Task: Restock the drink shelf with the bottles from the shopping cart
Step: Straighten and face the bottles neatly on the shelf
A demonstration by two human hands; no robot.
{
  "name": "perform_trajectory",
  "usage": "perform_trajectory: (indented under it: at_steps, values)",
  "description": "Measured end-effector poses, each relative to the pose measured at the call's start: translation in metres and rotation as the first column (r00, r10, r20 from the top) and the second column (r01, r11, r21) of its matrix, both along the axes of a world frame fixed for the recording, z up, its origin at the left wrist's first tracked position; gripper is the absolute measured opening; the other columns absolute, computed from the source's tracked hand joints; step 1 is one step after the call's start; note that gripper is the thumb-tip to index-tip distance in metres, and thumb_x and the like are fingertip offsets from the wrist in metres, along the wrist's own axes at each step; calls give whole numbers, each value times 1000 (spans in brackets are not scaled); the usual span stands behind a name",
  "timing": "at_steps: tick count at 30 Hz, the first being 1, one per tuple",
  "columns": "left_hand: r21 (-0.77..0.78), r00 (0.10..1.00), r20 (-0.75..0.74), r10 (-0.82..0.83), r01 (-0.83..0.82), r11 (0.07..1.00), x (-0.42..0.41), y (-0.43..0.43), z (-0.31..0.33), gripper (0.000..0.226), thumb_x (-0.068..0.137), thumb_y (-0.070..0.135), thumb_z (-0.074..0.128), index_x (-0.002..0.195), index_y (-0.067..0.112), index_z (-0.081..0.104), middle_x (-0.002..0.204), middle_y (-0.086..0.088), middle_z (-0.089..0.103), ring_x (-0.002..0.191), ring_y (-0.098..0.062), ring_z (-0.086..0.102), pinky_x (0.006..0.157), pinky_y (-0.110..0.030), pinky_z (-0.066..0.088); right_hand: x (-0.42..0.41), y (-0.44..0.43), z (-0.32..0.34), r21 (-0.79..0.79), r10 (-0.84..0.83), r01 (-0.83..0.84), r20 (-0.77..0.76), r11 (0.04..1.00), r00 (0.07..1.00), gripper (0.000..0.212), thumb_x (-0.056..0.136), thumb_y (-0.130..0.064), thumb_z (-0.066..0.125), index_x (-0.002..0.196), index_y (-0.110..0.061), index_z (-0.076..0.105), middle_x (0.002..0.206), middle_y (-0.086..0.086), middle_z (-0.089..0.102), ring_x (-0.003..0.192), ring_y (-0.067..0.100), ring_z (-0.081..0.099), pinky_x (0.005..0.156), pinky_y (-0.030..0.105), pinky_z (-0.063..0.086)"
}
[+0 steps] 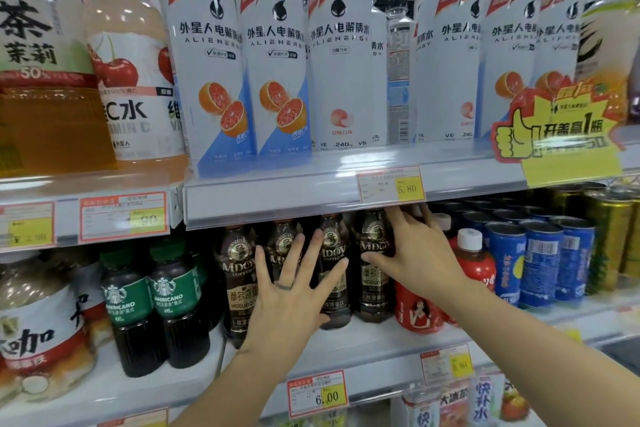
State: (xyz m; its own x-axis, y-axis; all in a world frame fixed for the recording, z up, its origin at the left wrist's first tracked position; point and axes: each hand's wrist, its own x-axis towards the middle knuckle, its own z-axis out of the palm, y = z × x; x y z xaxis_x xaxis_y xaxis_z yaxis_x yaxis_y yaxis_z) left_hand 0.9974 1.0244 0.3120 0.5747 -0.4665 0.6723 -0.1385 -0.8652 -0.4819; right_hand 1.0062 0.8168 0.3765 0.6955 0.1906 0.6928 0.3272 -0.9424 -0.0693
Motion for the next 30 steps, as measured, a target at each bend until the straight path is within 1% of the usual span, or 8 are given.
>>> perform_trajectory:
  at_steps: [4,8,10,13,17,22,26,30]
  values:
    - [-5,1000,19,-7,7,1000,2,0,-2,118,42,61,83,143,33,30,155,-16,10,140,-36,15,105,-71,3,4,-6,-3,14,48,-49,12,999,999,84,74,-55,65,140,-22,26,118,3,63,123,25,47,117,39,14]
    - [-9,999,31,-13,13,1000,5,0,-3,117,42,61,83,143,33,31,157,-16,3,140,-35,11,106,-71,2,3,-7,-4,18,55,-56,32,998,998,87,73,-56,65,141,-23,24,110,3,66,118,26,52,117,40,16]
    - [-4,999,37,-14,15,1000,6,1,-3,116,43,61,83,143,33,31,157,-16,1,140,-36,12,106,-70,1,2,-6,-5,6,43,-43,51,999,998,89,74,-57,64,143,-24,20,111,4,66,118,26,52,118,42,12]
    - [-7,999,45,-12,12,1000,2,1,-2,115,45,61,83,144,33,30,156,-15,12,139,-37,14,106,-71,5,-1,-7,-13,-32,-7,10,109,999,994,92,72,-61,62,144,-22,19,115,4,65,120,27,52,115,48,7]
    - [-47,996,87,-2,6,999,-7,8,-6,109,49,58,83,142,31,33,153,-14,22,136,-38,25,104,-72,12,-12,-5,-36,-20,-9,13,197,1000,980,84,73,-63,51,143,-23,25,133,6,53,129,27,42,114,51,8]
    - [-120,995,87,42,-31,992,-15,27,-12,104,53,56,82,142,30,34,152,-15,25,136,-40,25,104,-72,10,-12,5,-52,-89,-46,67,215,994,976,83,68,-49,73,139,-29,34,138,19,46,132,36,38,109,62,17]
    - [-138,997,70,20,-10,990,-16,33,-11,104,53,56,82,142,29,36,151,-16,26,135,-40,26,104,-71,16,-10,7,-54,-71,-67,86,242,994,968,75,69,-38,76,135,-29,40,131,19,50,128,34,41,108,63,16]
    - [-142,997,62,-36,44,989,-15,36,-10,102,55,54,82,141,28,35,151,-17,24,134,-39,26,105,-68,18,-13,6,-54,-62,-70,91,277,994,958,76,71,-37,76,137,-28,38,136,20,47,132,36,37,108,64,17]
